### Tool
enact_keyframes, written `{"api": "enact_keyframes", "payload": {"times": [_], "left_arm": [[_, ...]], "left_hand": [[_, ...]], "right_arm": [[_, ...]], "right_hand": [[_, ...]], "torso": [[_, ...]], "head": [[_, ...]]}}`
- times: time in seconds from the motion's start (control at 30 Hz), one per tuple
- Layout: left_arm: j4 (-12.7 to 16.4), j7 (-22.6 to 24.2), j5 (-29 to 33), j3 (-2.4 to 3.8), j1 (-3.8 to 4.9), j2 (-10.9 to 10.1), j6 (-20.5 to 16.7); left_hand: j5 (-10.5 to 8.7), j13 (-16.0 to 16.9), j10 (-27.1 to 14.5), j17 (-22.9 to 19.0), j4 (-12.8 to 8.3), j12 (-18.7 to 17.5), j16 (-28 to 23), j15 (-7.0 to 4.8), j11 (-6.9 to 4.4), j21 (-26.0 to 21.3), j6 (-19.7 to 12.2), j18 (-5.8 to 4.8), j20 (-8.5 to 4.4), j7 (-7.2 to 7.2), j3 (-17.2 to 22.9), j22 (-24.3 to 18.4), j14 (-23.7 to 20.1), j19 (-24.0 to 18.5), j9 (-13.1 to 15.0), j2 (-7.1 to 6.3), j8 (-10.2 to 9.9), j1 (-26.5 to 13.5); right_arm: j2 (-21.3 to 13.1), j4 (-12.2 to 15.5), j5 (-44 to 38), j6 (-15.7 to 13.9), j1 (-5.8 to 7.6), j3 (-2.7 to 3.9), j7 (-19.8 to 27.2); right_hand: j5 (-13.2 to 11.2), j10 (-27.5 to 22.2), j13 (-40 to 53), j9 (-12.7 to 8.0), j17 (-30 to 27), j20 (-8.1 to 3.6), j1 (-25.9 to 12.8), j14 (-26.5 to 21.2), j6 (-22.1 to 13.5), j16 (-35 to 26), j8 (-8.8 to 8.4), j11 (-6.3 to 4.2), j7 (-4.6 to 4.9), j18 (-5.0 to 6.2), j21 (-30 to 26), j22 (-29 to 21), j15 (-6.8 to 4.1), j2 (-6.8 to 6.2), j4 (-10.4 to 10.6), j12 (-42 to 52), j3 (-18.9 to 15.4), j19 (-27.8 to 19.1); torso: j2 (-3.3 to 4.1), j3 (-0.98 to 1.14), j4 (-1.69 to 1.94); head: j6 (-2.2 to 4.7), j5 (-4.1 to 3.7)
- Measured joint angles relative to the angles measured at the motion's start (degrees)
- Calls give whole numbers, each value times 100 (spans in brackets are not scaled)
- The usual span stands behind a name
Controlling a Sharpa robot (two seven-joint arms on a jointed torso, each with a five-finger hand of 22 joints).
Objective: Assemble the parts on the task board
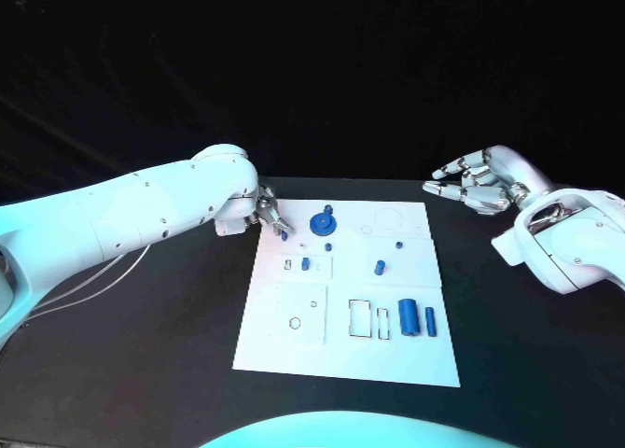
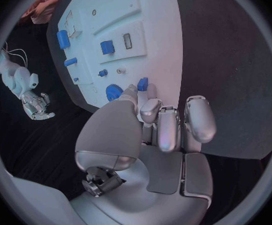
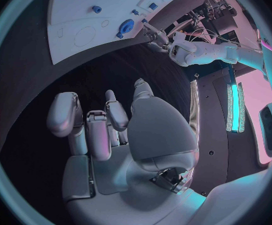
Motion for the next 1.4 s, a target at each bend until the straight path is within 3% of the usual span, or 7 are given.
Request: {"api": "enact_keyframes", "payload": {"times": [0.37, 0.53, 0.6, 0.73, 0.83, 0.9, 1.4], "left_arm": [[-11, 4, 181, 0, 0, 8, 20], [-14, 8, 271, 4, 6, 8, 25], [-16, 8, 327, 4, 6, 7, 28], [-14, 8, 462, -1, -1, -9, 37], [16, 8, 588, -2, -2, -45, 36], [51, 8, 681, -2, -1, -79, 29], [992, 46, 1744, 0, 1, -712, -323]], "left_hand": [[11, -26, -21, 0, -109, 0, 0, 0, -21, 0, 21, 0, 0, -19, 193, 1, 0, 0, -89, 126, -22, 440], [70, -55, -74, 0, -424, -46, 0, 2, -54, 0, -34, 0, 0, -30, 738, 9, -1, 0, -193, 186, -103, 1013], [71, -103, -104, 0, -391, -117, 0, 3, -43, 0, -54, 0, 0, -11, 1040, 9, -2, 0, -201, 110, -121, 1187], [88, -185, -114, 0, 182, -182, 0, 11, -32, 0, -44, 0, 11, 24, 1658, 18, -10, -11, -179, -221, 7, 1200], [89, -186, -80, 0, 96, -181, 0, 22, -16, 0, -40, 0, 21, 28, 2528, 25, 2, -21, -66, -655, 171, 840], [69, -198, -55, 0, -53, -181, 0, 22, -26, 0, -32, 0, 21, 36, 2879, 32, 2, -21, -30, -753, 244, 617], [32, -289, 12, 8, -398, -204, 0, 21, -52, 0, -72, 0, 21, 9, 3403, 118, 1, -8, 103, -955, 512, 165]], "right_arm": [[0, 2, 0, -6, 0, 1, 6], [0, 3, 0, -18, 0, 1, 11], [1, 3, 0, -28, 0, 1, 14], [1, 3, 0, -52, 0, -1, 20], [2, 0, 0, -67, 0, -1, 26], [4, -4, 0, -77, 0, -1, 29], [-1, -35, 0, -129, -1, 1, 49]], "right_hand": [[0, 0, 0, 0, 0, 0, 0, 0, 0, 0, 0, 0, 0, 0, 0, -1, 0, 0, 0, 0, 0, 0], [46, 0, 0, 0, 0, 0, 0, 0, 0, 0, 23, 0, 0, 0, -35, -6, 0, 0, -16, 0, -16, 0], [46, 0, 0, 0, 0, 0, 0, 0, 0, 0, 23, 0, 0, 0, -35, -6, 0, 0, -16, 0, -16, 0], [47, 0, -8, 0, 0, 0, 0, 0, 0, 0, 23, 0, 0, 0, -36, -16, 0, 0, -16, 0, -16, 0], [78, 0, -27, 0, 0, 0, 0, 0, 0, 0, 23, 0, 0, 0, -63, -32, 0, 0, -16, 0, -16, 0], [78, 0, -30, 0, 2, 0, 0, 0, 0, 0, 23, 0, 0, 0, -63, -32, 0, 0, -16, 0, -16, 0], [121, 0, -31, 0, 4, 0, 31, 0, 0, -22, 23, 0, 0, 0, -90, -32, 0, 30, -31, 0, -31, 0]], "torso": [[1, 0, 0], [2, -1, 0], [2, -1, 0], [2, -2, 0], [2, -2, -1], [-1, -2, -2], [-24, 1, 19]], "head": [[1, -7], [5, -8], [6, -8], [6, -9], [2, -7], [2, -2], [12, 12]]}}
